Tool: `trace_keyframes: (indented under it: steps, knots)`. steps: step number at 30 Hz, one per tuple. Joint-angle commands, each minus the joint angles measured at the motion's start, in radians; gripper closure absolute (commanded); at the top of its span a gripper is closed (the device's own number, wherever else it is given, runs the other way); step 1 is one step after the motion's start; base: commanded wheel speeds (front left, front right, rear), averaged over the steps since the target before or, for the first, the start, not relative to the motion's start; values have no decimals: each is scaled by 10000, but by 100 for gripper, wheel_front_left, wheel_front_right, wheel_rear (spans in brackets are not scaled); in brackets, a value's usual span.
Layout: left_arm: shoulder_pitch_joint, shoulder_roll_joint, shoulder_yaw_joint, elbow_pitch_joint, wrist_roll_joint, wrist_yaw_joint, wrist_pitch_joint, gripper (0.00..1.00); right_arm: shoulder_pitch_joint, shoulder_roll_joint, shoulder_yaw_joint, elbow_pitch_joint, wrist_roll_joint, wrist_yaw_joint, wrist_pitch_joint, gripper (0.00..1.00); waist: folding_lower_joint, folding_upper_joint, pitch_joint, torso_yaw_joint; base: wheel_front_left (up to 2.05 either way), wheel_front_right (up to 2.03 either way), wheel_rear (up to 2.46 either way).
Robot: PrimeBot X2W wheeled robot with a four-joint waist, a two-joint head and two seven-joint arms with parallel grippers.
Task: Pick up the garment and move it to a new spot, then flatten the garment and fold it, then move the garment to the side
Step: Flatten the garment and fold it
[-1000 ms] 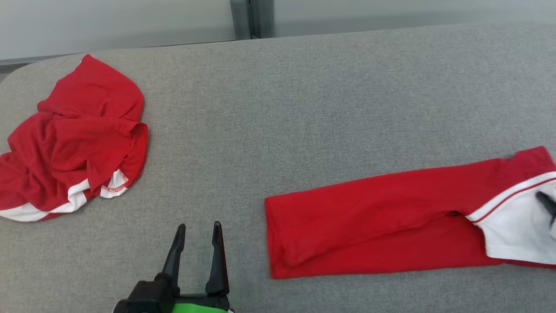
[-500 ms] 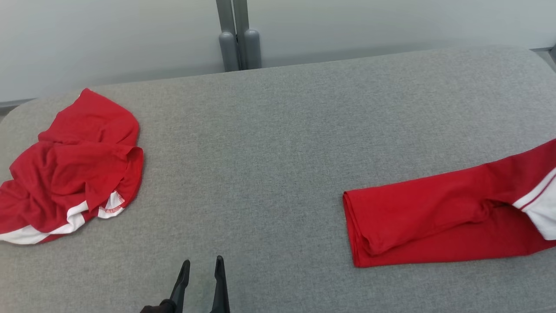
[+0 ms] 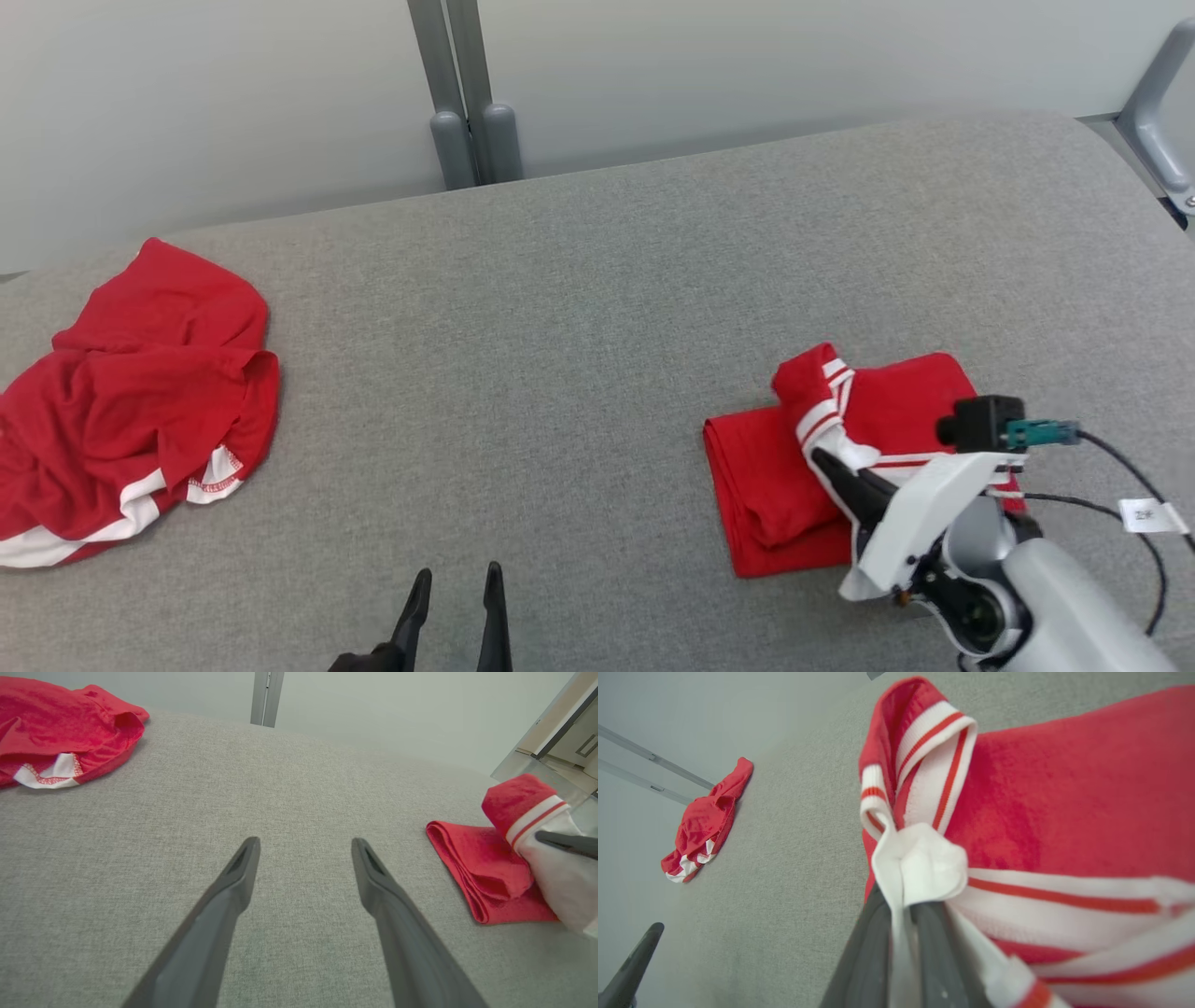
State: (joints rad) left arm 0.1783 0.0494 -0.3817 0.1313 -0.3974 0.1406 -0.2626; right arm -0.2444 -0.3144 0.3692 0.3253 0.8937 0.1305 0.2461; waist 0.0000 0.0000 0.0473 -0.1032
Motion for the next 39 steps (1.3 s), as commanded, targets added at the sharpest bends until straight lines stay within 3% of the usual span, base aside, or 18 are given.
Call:
trace_keyframes:
  steps: [1, 5, 10, 11, 12, 18, 21, 26, 29, 32, 34, 39]
  knots:
    - [-183, 24, -87, 46, -153, 38, -28, 0, -165, 430, -31, 204, -329, 4, -91, 100, 0, 0, 4, 106, 0, 0, 0]
    - [-249, 24, -321, 122, -199, 116, -28, 0, -349, 1396, -291, 768, -978, 4, -320, 100, 0, 0, 28, 306, 0, 0, 0]
    - [-75, 23, -369, 174, -232, 158, -28, 0, -580, 1916, -581, 1129, -1658, 4, -502, 100, 0, 0, 67, 454, 0, 0, 0]
    - [-52, 23, -361, 180, -229, 157, -28, 0, -573, 2009, -514, 1121, -1744, 4, -482, 20, 0, 0, 78, 481, 0, 0, 0]
    - [-36, 23, -351, 191, -218, 157, -28, 0, -569, 2052, -506, 1093, -1842, 4, -530, 0, 0, 0, 84, 497, 0, 0, 0]
    - [67, 23, -197, 272, -136, 136, -28, 0, -42, 1814, -273, -209, -2162, 4, -956, 0, 0, 0, 17, 532, 0, 0, 0]
    - [198, 23, -82, 281, -166, 105, -28, 0, 581, 1279, -188, -1745, -2150, 2, -1457, 0, 0, 0, -161, 477, 0, 0, 0]
    - [482, 23, 212, 256, -249, 20, -29, 0, 2100, 280, -1094, -3431, -2854, 2, -2954, 0, 0, 0, -543, 361, 0, 0, 0]
    - [603, 23, 427, 144, -191, -13, -29, 0, 2985, -309, -1979, -3459, -3750, 2, -4099, 0, 0, 0, -669, 273, 0, 0, 0]
    - [643, 23, 686, -50, 54, -97, -29, 0, 3701, -429, -2826, -2752, -4793, 4, -4911, 0, 0, 0, -781, 249, 0, 0, 0]
    - [687, 23, 922, -202, 174, -123, -29, 0, 4008, -404, -3387, -2269, -5359, 2, -5082, 0, 0, 0, -881, 269, 0, 0, 0]
    - [861, 25, 1548, -660, 735, -169, -29, 0, 4666, -153, -4186, -2780, -6597, -2, -5114, 0, 0, 0, -1028, 378, 0, 0, 0]
